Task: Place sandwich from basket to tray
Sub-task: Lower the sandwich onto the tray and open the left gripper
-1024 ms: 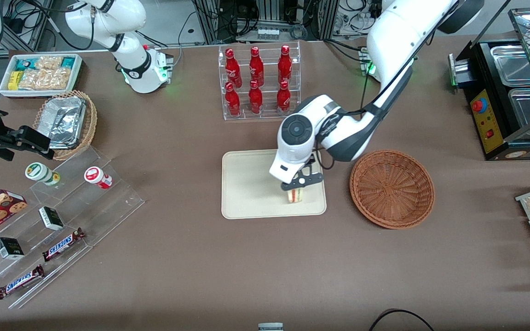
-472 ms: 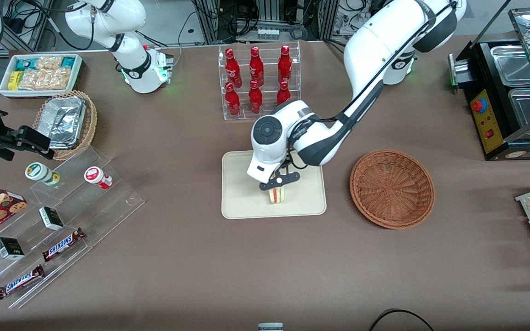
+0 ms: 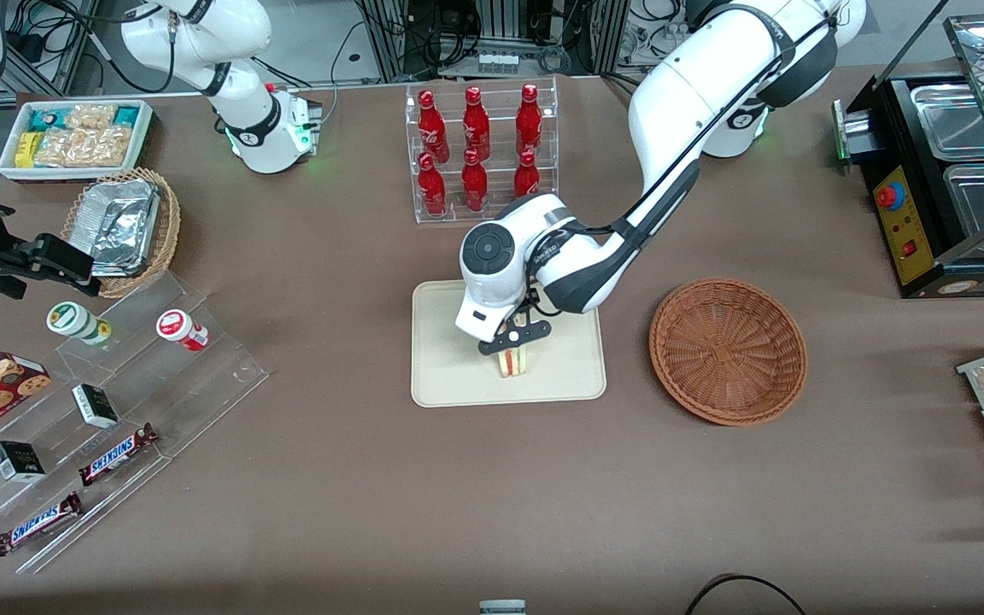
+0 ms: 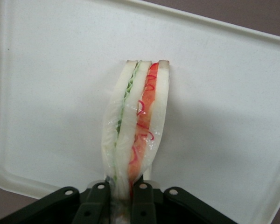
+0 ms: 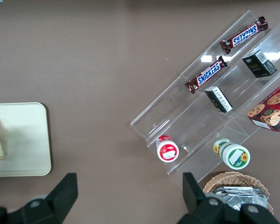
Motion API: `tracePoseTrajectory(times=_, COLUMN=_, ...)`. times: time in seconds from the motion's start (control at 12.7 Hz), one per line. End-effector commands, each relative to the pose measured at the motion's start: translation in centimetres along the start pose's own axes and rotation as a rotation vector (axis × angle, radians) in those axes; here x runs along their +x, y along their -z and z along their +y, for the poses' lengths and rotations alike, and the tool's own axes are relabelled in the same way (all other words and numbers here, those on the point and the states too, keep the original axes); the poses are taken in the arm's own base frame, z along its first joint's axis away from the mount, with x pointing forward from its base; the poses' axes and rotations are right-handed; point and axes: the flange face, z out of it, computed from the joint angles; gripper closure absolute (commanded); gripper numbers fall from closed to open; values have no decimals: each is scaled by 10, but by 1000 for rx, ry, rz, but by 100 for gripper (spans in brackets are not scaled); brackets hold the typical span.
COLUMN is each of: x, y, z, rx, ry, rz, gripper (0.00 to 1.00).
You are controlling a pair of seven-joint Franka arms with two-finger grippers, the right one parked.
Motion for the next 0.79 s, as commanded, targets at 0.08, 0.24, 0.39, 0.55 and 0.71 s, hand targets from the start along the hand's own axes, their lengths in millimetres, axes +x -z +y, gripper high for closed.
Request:
tracePoseTrajectory(times=0.08, x=1, y=13, z=7, rx=-16, ry=26, rz=30, gripper=0)
tracePoseTrajectory(times=0.24, x=10, y=40, z=3, rx=-17, ry=31, rz=49, gripper=0)
tracePoseTrajectory(times=0.39, x=17, y=67, z=-6, rx=13, ry=-14, rz=56, gripper=0)
tracePoseTrajectory(times=0.55, x=13, y=98, z=-15, rx=27, ry=-59, rz=79, gripper=0)
tracePoseTrajectory(times=0.71, x=21, y=123, z=-33, rx=67, ry=-83, rz=98, gripper=0)
